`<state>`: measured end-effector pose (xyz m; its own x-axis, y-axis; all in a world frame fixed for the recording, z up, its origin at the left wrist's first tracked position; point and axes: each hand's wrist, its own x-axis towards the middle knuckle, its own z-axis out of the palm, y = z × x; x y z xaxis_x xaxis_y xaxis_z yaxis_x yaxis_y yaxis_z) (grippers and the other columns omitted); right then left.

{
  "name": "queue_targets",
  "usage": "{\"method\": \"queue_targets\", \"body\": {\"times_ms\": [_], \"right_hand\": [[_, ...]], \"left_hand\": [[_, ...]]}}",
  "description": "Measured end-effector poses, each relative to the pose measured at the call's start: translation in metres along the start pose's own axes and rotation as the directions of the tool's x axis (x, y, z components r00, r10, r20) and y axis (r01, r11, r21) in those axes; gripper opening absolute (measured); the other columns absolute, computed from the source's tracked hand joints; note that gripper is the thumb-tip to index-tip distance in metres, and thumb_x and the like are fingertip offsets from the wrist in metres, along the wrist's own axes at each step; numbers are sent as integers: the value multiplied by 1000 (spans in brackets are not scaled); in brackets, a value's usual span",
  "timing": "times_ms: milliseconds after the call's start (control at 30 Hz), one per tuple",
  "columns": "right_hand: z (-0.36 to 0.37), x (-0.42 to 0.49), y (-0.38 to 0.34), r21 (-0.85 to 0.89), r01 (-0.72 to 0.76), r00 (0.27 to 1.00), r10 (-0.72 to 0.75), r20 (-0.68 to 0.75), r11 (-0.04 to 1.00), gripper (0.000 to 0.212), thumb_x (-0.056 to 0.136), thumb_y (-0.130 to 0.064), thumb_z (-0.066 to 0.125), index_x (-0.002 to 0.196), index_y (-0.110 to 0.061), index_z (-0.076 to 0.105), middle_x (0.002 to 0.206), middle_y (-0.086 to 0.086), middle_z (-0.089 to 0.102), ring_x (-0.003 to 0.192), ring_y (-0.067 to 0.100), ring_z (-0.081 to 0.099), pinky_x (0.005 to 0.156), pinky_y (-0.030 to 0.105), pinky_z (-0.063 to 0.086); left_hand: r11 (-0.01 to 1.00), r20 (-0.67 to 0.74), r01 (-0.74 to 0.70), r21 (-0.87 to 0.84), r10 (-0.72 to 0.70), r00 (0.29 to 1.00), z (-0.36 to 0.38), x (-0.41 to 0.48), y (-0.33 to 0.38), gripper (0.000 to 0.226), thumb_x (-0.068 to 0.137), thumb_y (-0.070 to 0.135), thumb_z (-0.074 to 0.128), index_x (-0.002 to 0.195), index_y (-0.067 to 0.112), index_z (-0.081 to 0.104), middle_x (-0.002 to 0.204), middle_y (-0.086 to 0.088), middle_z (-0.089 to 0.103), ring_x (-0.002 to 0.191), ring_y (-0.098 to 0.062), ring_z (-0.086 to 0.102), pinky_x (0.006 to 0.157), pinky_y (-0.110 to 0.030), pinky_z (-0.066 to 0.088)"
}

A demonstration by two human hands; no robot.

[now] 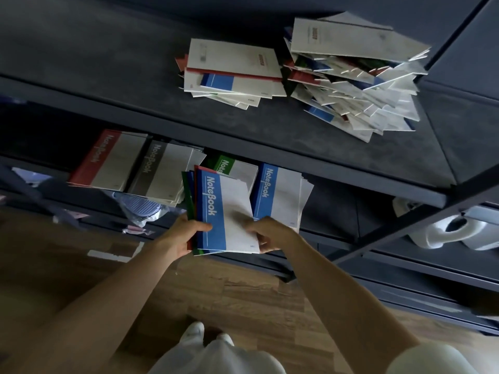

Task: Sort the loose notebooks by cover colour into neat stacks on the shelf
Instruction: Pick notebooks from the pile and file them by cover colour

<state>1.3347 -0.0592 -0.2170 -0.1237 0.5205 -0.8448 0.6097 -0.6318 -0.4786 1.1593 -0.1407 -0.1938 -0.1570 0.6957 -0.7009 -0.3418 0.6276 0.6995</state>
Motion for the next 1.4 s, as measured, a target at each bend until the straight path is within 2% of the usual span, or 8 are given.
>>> {"method": "queue_targets", "body": {"times_ms": [133,400,500,600,933,1133,1300,1400], "right_hand": [[15,-10,-4,-407,148,952,-241,-188,901,49,92,-31,53,132,-6,41,112,5,53,99,20,54,87,30,48],[7,-23,9,-159,321,853,-358,-381,934,57,85,-18,57,139,-29,44,120,7,61,99,25,61,73,22,47],[6,-16,13,-109,324,850,-340,-403,940,33,83,-11,55,115,-16,61,104,7,65,81,23,58,63,24,44],[2,-9,18,-72,298,860,-301,-412,952,8,83,-7,51,91,-8,53,86,8,57,76,25,53,57,25,41],[-18,0,21,51,327,889,-289,-355,944,27,87,4,48,72,-17,41,72,-2,46,64,14,45,50,21,38],[-27,15,27,39,322,852,-272,-448,946,10,86,-2,52,90,-11,55,79,4,53,76,22,50,63,28,37],[-43,25,29,253,234,811,-44,-584,939,49,92,-3,48,138,-13,36,123,19,56,106,34,56,82,34,45],[-49,33,27,163,158,792,-26,-610,974,51,89,0,48,137,-11,33,128,21,52,113,37,53,89,40,46]], "left_hand": [[999,-25,-49,-1,49,998,9,-4,-1,29,84,-8,59,104,11,51,97,-7,60,102,-29,55,89,-45,45],[996,-62,-82,-29,80,995,27,-4,-4,41,86,-9,57,125,1,49,103,-11,61,106,-32,56,83,-40,45],[995,-60,-69,-74,64,996,30,0,-3,40,92,5,56,130,5,46,120,-14,57,114,-31,54,86,-42,45],[994,-60,-18,-108,12,998,33,2,-1,39,96,27,51,133,14,43,127,-10,55,115,-29,54,89,-44,45],[1000,-49,-8,-2,8,999,24,12,3,38,91,20,59,127,18,47,126,-12,56,116,-31,54,103,-50,38],[999,-60,-9,43,12,998,17,12,9,44,92,13,57,134,15,43,122,-14,57,109,-30,55,81,-40,45],[1000,-136,5,18,-2,991,0,12,12,43,92,16,58,133,19,44,120,-10,58,113,-31,55,92,-44,44],[1000,-144,20,-16,-22,989,-12,10,9,38,90,18,60,125,23,47,124,-10,59,109,-30,57,102,-52,40]]}}
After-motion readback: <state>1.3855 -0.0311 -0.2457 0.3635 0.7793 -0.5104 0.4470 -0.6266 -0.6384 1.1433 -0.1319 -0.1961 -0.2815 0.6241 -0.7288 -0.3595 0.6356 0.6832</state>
